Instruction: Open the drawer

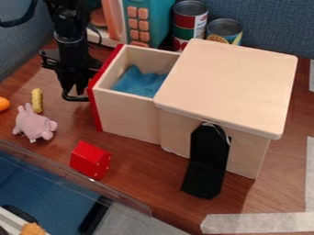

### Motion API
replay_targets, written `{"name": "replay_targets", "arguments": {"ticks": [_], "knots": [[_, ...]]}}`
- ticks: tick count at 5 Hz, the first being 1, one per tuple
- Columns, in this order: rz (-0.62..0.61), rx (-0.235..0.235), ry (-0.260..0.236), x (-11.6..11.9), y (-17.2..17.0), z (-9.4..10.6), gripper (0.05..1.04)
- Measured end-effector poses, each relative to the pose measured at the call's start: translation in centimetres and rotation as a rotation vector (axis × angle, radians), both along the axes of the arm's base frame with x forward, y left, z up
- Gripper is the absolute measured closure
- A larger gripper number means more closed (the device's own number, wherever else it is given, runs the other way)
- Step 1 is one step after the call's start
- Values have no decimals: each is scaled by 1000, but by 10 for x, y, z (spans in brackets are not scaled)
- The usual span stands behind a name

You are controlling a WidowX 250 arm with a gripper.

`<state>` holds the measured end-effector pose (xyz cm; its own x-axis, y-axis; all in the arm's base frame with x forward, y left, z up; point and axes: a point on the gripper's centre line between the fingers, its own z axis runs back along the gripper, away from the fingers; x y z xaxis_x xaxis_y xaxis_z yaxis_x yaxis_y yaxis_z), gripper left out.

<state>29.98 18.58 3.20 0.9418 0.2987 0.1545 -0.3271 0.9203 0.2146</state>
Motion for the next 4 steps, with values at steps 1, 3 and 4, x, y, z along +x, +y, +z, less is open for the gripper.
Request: {"name": "replay_targets", "arguments": {"ticks": [1, 3, 4], "knots": [[2, -6, -17, 1, 1, 2, 326], [11, 3, -94, -7, 10, 43, 79], [51, 45, -79, -25, 25, 67, 83]]}}
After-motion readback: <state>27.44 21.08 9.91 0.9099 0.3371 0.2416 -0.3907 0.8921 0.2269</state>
